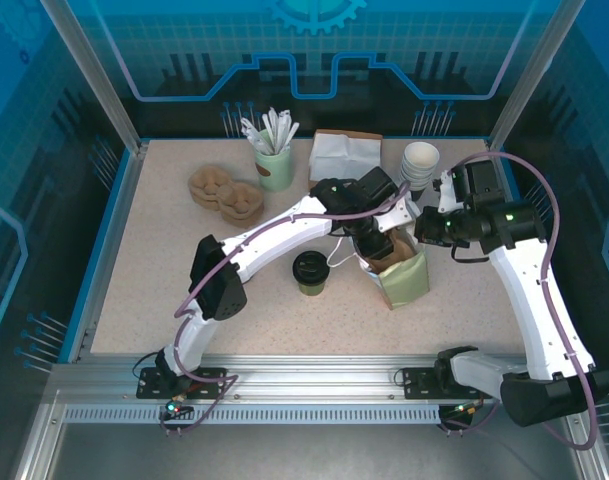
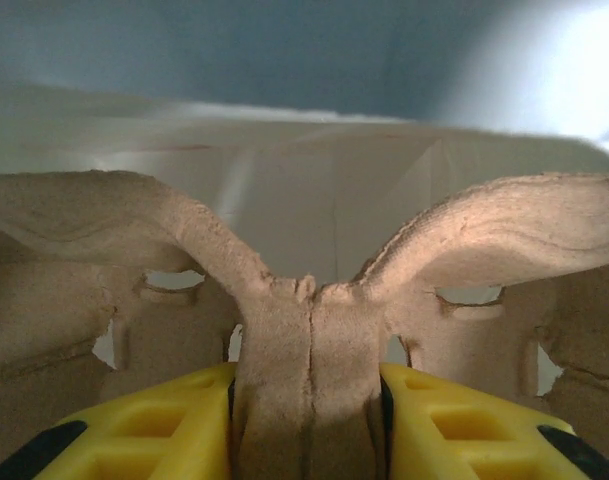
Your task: Pack the takeout coffee
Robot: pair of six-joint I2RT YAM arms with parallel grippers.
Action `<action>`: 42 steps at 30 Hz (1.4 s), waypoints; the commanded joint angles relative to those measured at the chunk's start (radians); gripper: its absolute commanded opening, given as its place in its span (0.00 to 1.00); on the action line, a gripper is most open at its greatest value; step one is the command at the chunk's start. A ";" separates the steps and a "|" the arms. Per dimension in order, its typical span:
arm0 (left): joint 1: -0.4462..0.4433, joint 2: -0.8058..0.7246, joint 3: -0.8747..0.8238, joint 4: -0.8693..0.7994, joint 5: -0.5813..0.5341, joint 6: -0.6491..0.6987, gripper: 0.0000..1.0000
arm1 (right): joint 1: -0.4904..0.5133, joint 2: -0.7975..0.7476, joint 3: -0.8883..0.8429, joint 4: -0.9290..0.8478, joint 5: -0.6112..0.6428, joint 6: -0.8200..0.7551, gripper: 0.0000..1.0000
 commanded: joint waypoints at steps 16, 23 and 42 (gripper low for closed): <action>-0.016 0.024 0.041 -0.081 -0.034 0.057 0.43 | 0.015 -0.010 -0.033 0.057 -0.027 0.034 0.08; -0.016 0.024 0.042 -0.061 -0.016 0.050 0.47 | 0.015 -0.008 -0.035 0.057 -0.025 0.035 0.07; -0.004 -0.082 0.053 -0.015 0.031 -0.019 0.77 | -0.013 -0.032 -0.074 0.074 -0.047 0.107 0.07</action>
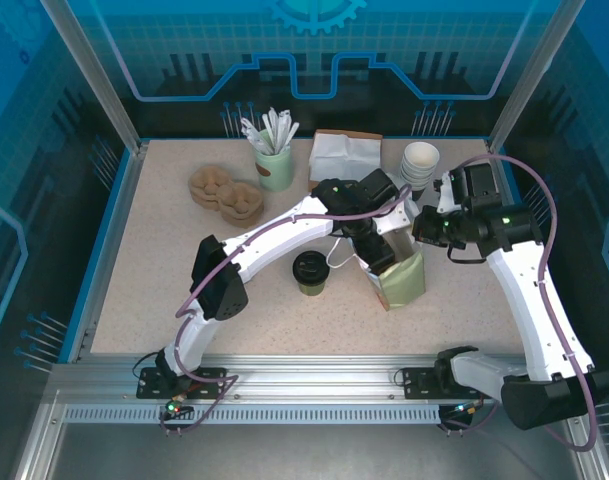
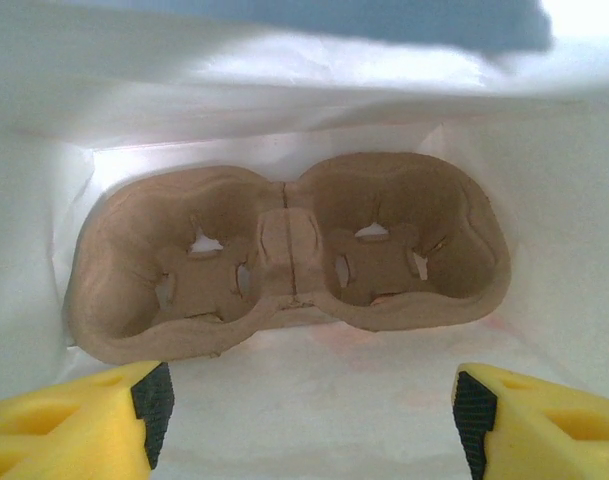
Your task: Pack the takeout coffee
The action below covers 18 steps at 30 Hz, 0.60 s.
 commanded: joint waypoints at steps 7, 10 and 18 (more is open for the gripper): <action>0.026 -0.159 0.039 0.079 0.117 -0.108 0.80 | -0.033 -0.035 -0.049 0.045 -0.080 0.101 0.09; 0.031 -0.185 0.039 0.102 0.127 -0.143 0.81 | -0.036 -0.035 -0.062 0.067 -0.106 0.123 0.10; 0.072 -0.262 0.036 0.140 0.112 -0.238 0.82 | -0.048 -0.028 -0.029 0.039 -0.102 0.109 0.37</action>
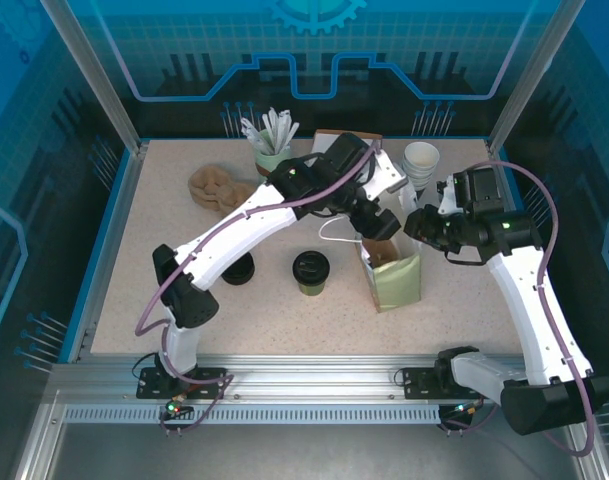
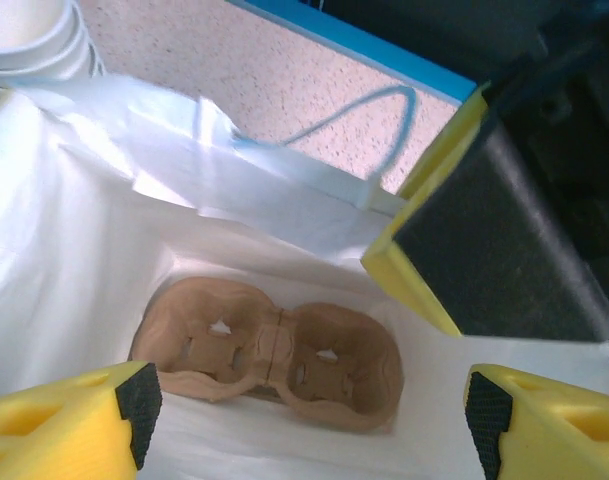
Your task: Pack the takeout coffee
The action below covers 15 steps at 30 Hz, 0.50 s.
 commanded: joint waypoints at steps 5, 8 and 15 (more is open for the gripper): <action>0.032 -0.089 0.013 0.017 0.016 -0.063 0.82 | -0.062 0.021 0.138 -0.149 0.054 -0.100 0.53; 0.042 -0.113 -0.007 0.026 0.014 -0.064 0.82 | -0.077 0.038 0.221 -0.231 0.095 -0.146 0.56; 0.061 -0.147 -0.049 0.039 0.009 -0.066 0.83 | -0.101 0.053 0.332 -0.282 0.112 -0.216 0.60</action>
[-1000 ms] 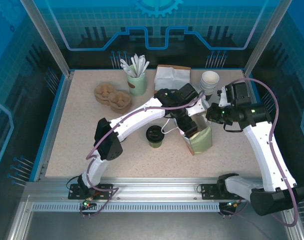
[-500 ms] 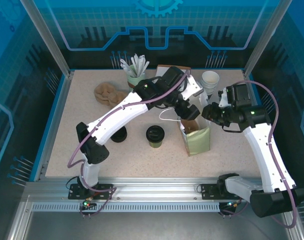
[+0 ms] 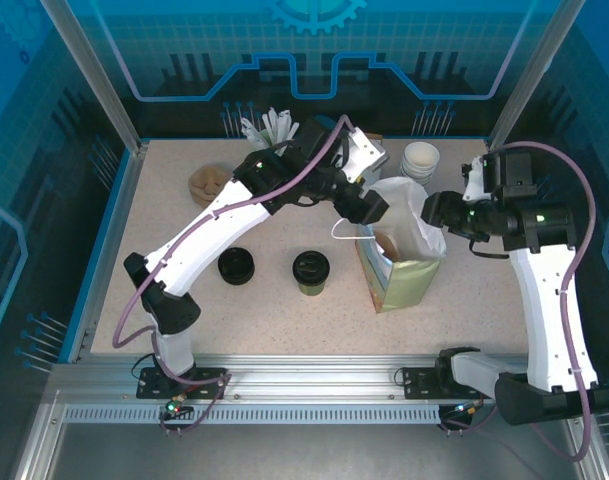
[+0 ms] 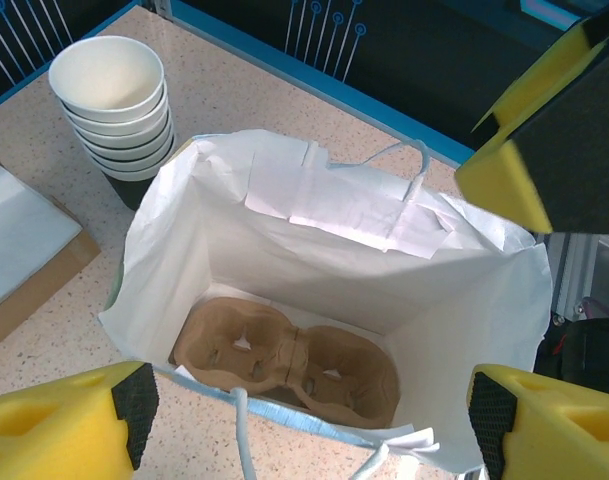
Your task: Pack the takeout coffee
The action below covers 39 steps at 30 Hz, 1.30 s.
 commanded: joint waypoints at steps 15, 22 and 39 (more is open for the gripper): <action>0.019 -0.097 -0.092 0.022 0.005 -0.004 0.83 | -0.019 0.274 0.086 0.165 -0.068 -0.293 0.62; 0.023 -0.128 -0.132 0.036 -0.004 -0.003 0.84 | -0.014 0.341 0.081 0.146 -0.059 -0.308 0.56; 0.029 -0.151 -0.151 0.053 -0.001 0.002 0.84 | 0.000 0.321 0.018 0.190 -0.060 -0.299 0.05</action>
